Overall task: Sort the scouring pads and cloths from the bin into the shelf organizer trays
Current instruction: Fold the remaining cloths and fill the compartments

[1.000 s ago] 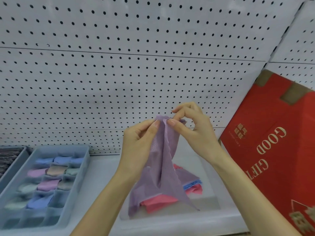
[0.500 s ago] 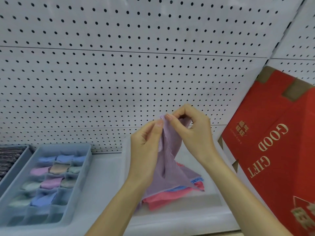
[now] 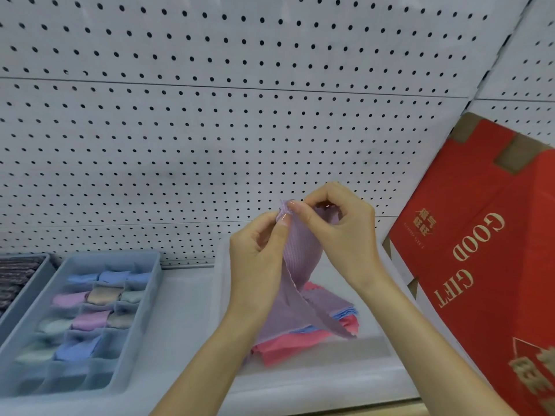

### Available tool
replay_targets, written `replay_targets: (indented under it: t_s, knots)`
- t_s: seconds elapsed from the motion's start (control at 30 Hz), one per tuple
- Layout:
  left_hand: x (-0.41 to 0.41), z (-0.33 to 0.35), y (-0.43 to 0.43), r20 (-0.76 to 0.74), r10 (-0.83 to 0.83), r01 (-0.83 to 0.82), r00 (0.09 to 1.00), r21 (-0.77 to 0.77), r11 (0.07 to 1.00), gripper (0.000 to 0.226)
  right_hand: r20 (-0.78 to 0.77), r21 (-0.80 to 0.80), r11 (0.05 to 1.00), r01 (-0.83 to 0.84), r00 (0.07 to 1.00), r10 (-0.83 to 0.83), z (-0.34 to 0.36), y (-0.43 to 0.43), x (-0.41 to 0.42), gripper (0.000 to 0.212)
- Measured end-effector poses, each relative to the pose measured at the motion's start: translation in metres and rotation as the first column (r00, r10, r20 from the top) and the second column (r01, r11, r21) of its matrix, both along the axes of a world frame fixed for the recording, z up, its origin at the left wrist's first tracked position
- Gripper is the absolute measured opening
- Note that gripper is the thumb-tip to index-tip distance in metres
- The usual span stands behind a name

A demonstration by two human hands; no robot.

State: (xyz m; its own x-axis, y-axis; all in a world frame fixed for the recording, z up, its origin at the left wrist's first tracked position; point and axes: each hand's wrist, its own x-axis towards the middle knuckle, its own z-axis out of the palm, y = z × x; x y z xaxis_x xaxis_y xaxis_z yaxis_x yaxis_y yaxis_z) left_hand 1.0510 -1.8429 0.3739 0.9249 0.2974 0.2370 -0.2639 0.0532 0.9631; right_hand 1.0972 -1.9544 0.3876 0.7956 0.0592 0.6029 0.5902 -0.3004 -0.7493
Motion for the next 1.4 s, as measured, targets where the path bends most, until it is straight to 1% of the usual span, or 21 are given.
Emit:
replay_targets:
  t_s: [0.1,0.2,0.27,0.37,0.43,0.47,0.5,0.53,0.6,0.67,0.73,0.77,0.8,0.87,0.93,0.97,1.03,1.13,1.23,1.3,1.4]
  knots:
    - [-0.001,0.001,0.002,-0.016,-0.026,0.025,1.000,-0.043,0.999,0.025,-0.010,0.013,1.000,-0.015,1.000,0.015,0.001,0.001,-0.001,0.019]
    - [-0.001,0.002,0.005,-0.027,-0.024,0.023,0.999,-0.038,0.999,0.024,-0.040,0.008,0.999,-0.048,0.998,0.048,0.003,0.000,-0.003,0.020]
    - [0.000,0.002,0.010,-0.037,-0.028,0.028,0.999,-0.020,0.999,0.023,-0.114,-0.012,0.989,-0.144,0.983,0.142,0.007,-0.007,-0.001,0.020]
    - [0.001,0.009,0.021,-0.019,-0.084,0.083,0.996,-0.055,0.995,0.022,-0.244,-0.143,0.940,-0.310,0.931,0.270,0.014,-0.030,0.005,0.022]
    - [0.003,0.015,0.030,-0.012,-0.133,0.132,0.991,-0.059,0.989,0.023,-0.348,-0.223,0.894,-0.388,0.889,0.298,0.014,-0.045,0.009,0.032]
    - [0.004,0.018,0.034,-0.009,-0.143,0.143,0.990,-0.034,0.989,0.023,-0.401,-0.239,0.878,-0.415,0.866,0.300,0.014,-0.051,0.010,0.033]
    - [0.005,0.020,0.038,-0.010,-0.142,0.142,0.990,0.012,0.990,0.022,-0.441,-0.243,0.871,-0.427,0.848,0.293,0.012,-0.055,0.011,0.028]
    - [0.007,0.020,0.042,-0.011,-0.137,0.138,0.990,0.071,0.988,0.022,-0.466,-0.240,0.875,-0.421,0.840,0.276,0.010,-0.059,0.012,0.022]
    - [0.010,0.016,0.049,-0.003,-0.123,0.121,0.992,0.170,0.978,0.021,-0.474,-0.194,0.909,-0.369,0.847,0.242,0.008,-0.061,0.010,0.023]
    - [0.012,0.011,0.052,0.018,-0.105,0.100,0.994,0.193,0.976,0.022,-0.440,-0.072,0.947,-0.312,0.862,0.251,0.009,-0.060,0.007,0.020]
    - [0.012,0.007,0.051,0.012,-0.089,0.086,0.996,0.156,0.984,0.021,-0.394,0.080,0.962,-0.262,0.878,0.272,0.014,-0.056,0.003,0.007]
    - [0.011,0.006,0.050,0.001,-0.091,0.090,0.996,0.121,0.988,0.020,-0.367,0.130,0.963,-0.237,0.891,0.269,0.017,-0.054,0.002,0.007]
    - [0.011,0.004,0.049,-0.016,-0.093,0.094,0.996,0.085,0.992,0.020,-0.344,0.150,0.966,-0.213,0.905,0.253,0.020,-0.052,0.001,0.010]
    - [0.011,0.003,0.049,-0.052,-0.104,0.105,0.993,0.017,0.994,0.022,-0.320,0.129,0.980,-0.150,0.929,0.184,0.022,-0.051,0.002,0.022]
    - [0.011,0.005,0.048,-0.061,-0.120,0.117,0.991,-0.050,0.992,0.024,-0.335,0.130,0.989,-0.077,0.935,0.116,0.023,-0.050,0.003,0.034]
    - [0.012,0.005,0.047,-0.059,-0.117,0.113,0.991,-0.065,0.991,0.024,-0.351,0.148,0.988,-0.049,0.931,0.099,0.023,-0.050,0.003,0.034]
    - [0.013,0.002,0.044,-0.068,-0.102,0.097,0.992,-0.060,0.993,0.025,-0.406,0.216,0.976,-0.014,0.908,0.103,0.022,-0.047,0.002,0.022]
    - [0.017,-0.007,0.040,-0.075,-0.092,0.089,0.993,-0.043,0.995,0.024,-0.476,0.332,0.943,0.005,0.864,0.163,0.016,-0.043,0.001,0.004]
    - [0.016,-0.018,0.043,-0.087,-0.091,0.091,0.992,0.000,0.996,0.023,-0.473,0.335,0.942,0.022,0.869,0.148,0.011,-0.038,-0.001,0.003]
    - [0.014,-0.027,0.047,-0.115,-0.122,0.118,0.986,-0.044,0.992,0.023,-0.453,0.331,0.943,0.038,0.883,0.124,0.008,-0.034,-0.003,0.004]
    - [0.009,-0.046,0.051,-0.179,-0.205,0.176,0.962,-0.165,0.971,0.021,-0.420,0.304,0.952,0.043,0.903,0.094,0.001,-0.029,-0.005,0.008]
